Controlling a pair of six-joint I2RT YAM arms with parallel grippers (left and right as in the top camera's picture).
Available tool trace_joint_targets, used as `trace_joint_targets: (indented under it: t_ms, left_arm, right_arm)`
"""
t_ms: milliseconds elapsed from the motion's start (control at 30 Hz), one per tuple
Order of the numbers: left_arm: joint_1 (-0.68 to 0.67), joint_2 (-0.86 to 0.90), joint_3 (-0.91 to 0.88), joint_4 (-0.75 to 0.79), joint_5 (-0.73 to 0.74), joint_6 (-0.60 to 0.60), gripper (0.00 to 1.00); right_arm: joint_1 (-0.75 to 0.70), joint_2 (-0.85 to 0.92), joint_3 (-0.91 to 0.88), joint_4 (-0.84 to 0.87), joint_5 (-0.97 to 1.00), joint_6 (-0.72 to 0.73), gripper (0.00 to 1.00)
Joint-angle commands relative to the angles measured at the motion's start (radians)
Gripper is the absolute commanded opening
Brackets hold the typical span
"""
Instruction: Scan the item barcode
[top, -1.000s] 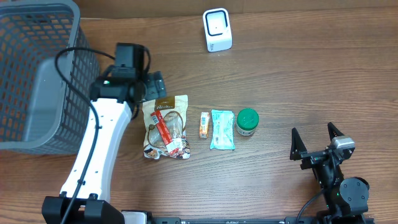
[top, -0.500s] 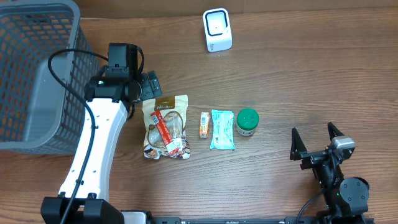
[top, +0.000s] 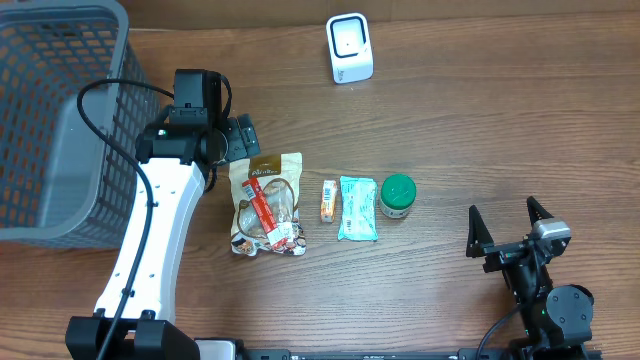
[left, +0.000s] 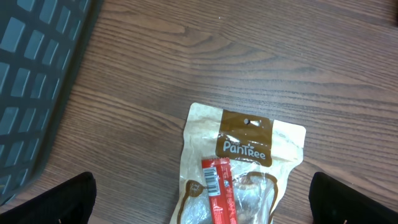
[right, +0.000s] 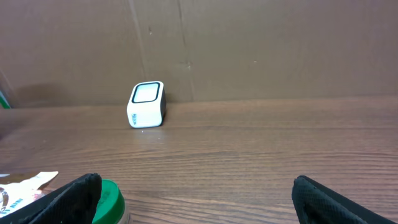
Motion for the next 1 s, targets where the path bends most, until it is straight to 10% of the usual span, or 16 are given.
trace_joint_targets:
  t_ms: [0, 967]
  left_arm:
    - [0.000, -0.005, 0.014, 0.001, -0.010, 0.001, 1.00]
    - [0.000, -0.005, 0.014, 0.002, -0.010, 0.001, 1.00]
  right_arm:
    - [-0.006, -0.010, -0.011, 0.005, 0.008, -0.001, 1.00]
    - [-0.009, -0.009, 0.103, -0.162, -0.051, 0.138, 1.00]
